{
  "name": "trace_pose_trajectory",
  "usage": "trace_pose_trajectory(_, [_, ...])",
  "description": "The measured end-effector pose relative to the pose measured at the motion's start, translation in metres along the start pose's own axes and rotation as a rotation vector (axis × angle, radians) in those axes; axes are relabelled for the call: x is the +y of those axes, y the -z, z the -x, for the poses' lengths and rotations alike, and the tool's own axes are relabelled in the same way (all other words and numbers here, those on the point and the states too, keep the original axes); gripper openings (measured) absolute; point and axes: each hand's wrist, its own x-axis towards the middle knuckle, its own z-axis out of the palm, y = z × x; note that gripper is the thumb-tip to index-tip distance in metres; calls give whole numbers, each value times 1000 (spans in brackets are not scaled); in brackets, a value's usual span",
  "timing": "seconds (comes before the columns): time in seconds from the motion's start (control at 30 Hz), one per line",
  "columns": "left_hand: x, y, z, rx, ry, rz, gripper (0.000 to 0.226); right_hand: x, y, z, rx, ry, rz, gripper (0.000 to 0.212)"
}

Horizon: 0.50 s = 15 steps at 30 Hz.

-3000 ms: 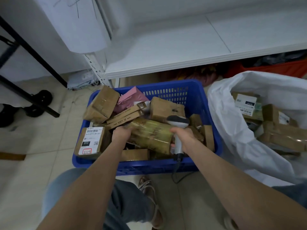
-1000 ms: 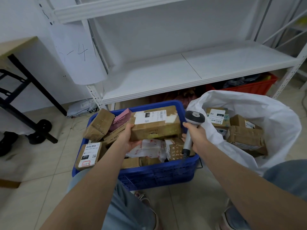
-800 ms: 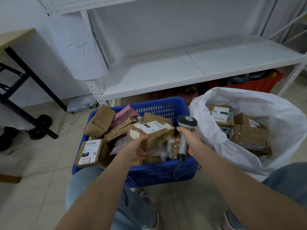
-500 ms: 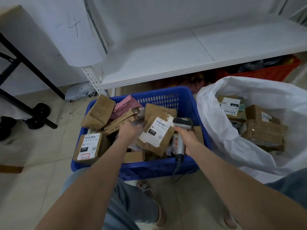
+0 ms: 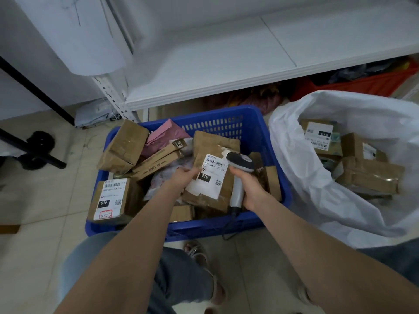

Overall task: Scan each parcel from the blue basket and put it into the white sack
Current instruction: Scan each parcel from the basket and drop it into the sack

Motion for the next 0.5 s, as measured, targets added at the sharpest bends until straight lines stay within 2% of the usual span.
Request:
trace_pose_trajectory(0.13, [-3, 8, 21, -36, -12, 220, 48, -19, 4, 21, 5, 107, 46, 46])
trace_pose_trajectory(0.27, [0, 7, 59, -118, -66, 366, 44, -31, 10, 62, 141, 273, 166, 50])
trace_pose_trajectory(0.3, [0, 5, 67, -117, -82, 385, 42, -31, 12, 75, 156, 324, 178, 45])
trace_pose_trajectory(0.4, [-2, -2, 82, -104, -115, 427, 36, -27, 14, 112, 151, 440, 252, 13])
trace_pose_trajectory(0.5, [-2, -10, 95, -108, -141, 415, 37, -18, 15, 139, 174, 484, 394, 13])
